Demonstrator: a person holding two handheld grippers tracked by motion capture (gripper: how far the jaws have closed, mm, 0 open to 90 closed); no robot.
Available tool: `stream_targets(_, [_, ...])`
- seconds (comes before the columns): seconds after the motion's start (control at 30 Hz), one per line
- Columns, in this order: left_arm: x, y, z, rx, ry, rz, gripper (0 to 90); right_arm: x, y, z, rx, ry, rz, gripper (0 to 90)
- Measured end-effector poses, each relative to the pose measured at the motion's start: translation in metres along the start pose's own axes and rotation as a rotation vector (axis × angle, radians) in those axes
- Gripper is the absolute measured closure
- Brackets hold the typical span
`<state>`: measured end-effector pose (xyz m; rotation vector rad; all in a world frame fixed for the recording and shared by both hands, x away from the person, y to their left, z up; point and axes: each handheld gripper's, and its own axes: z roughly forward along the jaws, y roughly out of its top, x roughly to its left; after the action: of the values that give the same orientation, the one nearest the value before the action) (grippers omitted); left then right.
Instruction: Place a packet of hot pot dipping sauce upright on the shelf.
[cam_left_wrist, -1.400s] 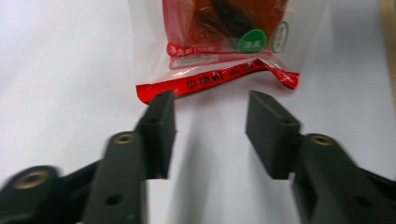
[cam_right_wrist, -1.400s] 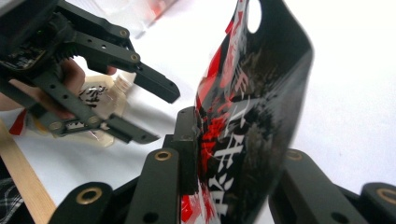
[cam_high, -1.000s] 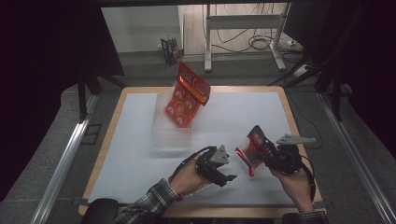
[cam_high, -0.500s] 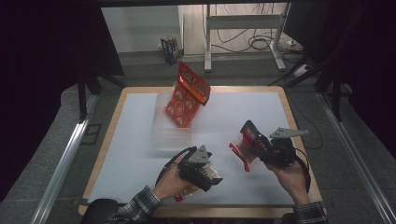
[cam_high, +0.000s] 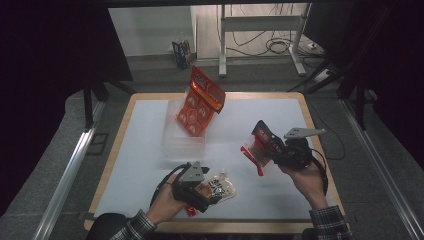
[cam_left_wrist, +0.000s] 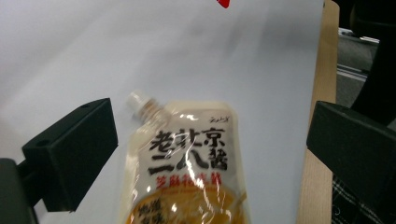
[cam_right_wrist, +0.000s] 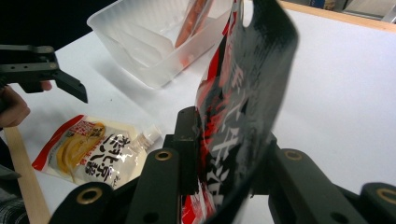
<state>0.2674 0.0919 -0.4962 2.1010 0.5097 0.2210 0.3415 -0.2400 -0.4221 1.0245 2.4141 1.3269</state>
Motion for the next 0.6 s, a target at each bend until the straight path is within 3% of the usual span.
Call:
stream_targets(0.4, [0.003,-0.027,-0.029,-0.044,0.088,-0.049,2.1,0.002,0.016,0.018,-0.009,0.024,-0.020,70.6])
stream_targets(0.6, [0.001,-0.037,-0.040,-0.026,0.137,-0.041,2.1,0.003,0.030,0.029,-0.015,0.037,-0.037,70.6])
